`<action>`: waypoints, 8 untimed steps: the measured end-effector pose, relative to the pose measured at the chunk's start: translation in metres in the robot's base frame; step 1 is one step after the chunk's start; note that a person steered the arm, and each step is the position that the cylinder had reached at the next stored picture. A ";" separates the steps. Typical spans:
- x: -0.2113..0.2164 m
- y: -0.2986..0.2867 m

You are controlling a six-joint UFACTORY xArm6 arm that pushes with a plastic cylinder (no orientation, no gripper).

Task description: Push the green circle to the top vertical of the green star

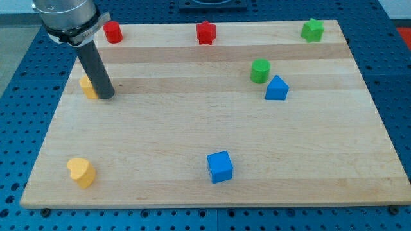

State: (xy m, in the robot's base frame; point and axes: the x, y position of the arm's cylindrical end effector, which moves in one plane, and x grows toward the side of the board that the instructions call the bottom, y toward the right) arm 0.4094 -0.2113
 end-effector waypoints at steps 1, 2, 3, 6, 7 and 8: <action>0.000 0.003; -0.007 0.053; -0.019 0.109; -0.046 0.242; -0.051 0.279; -0.058 0.307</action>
State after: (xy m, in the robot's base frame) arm 0.3509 0.0959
